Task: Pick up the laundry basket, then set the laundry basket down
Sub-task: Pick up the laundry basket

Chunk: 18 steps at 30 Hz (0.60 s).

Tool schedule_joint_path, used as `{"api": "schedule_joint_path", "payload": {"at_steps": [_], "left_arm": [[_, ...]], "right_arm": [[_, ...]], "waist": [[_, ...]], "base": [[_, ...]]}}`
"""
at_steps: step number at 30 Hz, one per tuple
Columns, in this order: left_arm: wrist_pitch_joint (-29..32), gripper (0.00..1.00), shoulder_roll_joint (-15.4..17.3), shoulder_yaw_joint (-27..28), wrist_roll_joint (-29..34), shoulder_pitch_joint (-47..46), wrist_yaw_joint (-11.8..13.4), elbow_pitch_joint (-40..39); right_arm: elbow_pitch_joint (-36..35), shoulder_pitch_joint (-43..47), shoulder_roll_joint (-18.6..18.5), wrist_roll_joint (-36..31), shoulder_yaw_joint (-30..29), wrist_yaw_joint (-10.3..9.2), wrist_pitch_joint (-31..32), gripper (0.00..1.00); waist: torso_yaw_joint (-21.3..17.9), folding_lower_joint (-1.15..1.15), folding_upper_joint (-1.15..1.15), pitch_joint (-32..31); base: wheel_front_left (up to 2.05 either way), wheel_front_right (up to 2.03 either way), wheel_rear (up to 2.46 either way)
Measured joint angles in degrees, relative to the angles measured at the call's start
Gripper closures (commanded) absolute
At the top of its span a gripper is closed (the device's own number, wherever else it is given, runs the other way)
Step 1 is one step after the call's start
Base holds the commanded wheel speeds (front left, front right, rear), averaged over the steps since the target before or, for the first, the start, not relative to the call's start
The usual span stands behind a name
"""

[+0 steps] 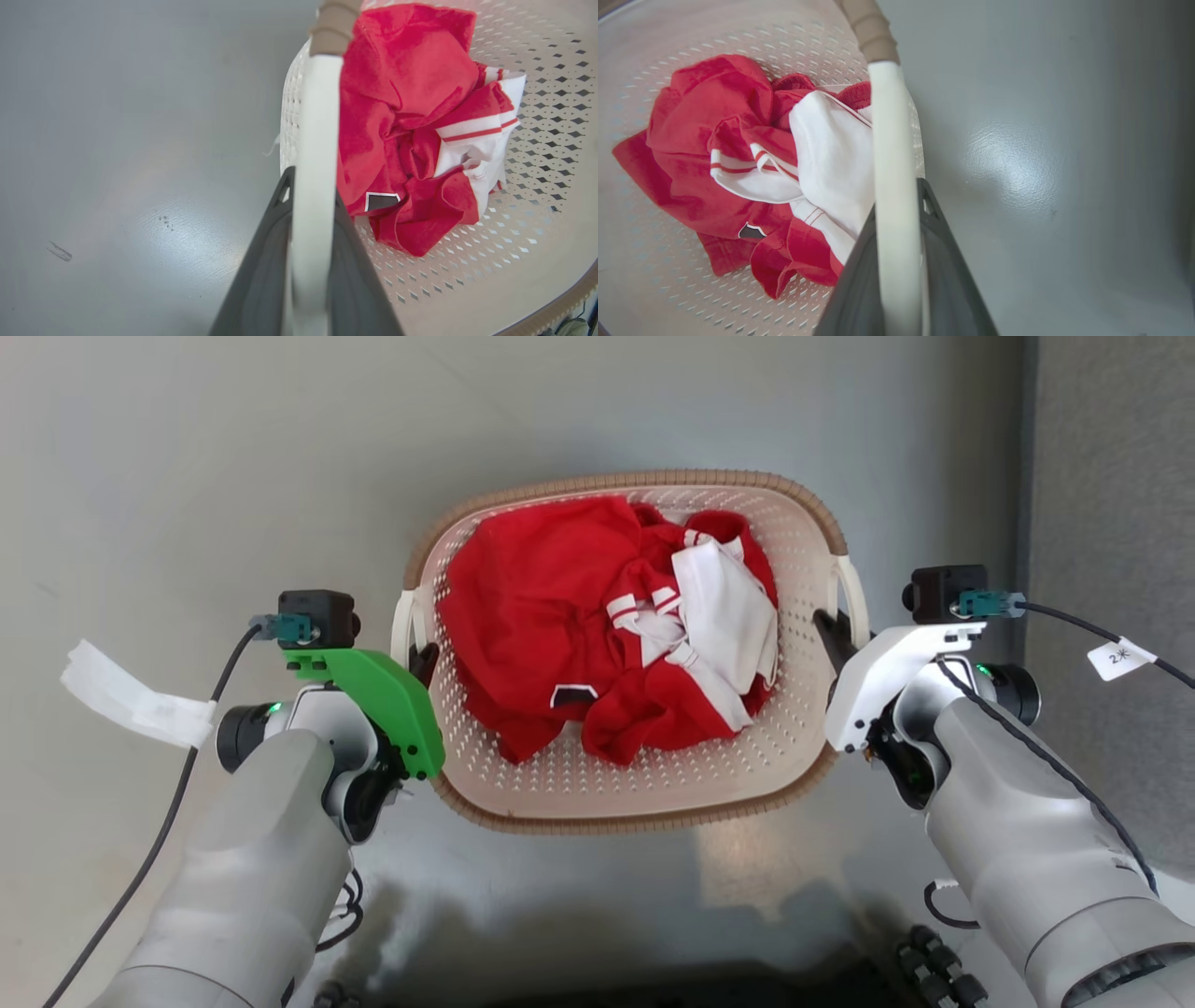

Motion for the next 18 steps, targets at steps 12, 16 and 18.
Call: {"api": "schedule_joint_path", "payload": {"at_steps": [12, 16, 18], "left_arm": [[4.5, 1.0, 0.3, -3.4, -5.3, 2.6, 0.0, 2.0], [6.1, 1.0, 0.5, -4.5, -6.2, 3.8, 0.0, 2.1], [6.7, 1.0, 0.6, -4.8, -6.8, 4.4, 0.0, 2.1]], "right_arm": [[2.7, 0.2, 0.0, 4.3, 5.1, -0.01, 5.9, 1.0], [4.3, 0.7, 0.0, 5.5, 6.2, -0.01, 9.0, 1.0], [4.4, 1.1, 0.0, 6.6, 6.7, -0.01, 10.5, 1.0]], "waist": [[-0.6, 0.0, 0.0, -9.2], [-0.8, 0.0, 0.0, -13.0], [-0.9, 0.0, 0.0, -14.6]], "base": [[0.0, 0.0, 0.0], [0.0, 0.0, 0.0], [0.0, 0.0, 0.0]]}}
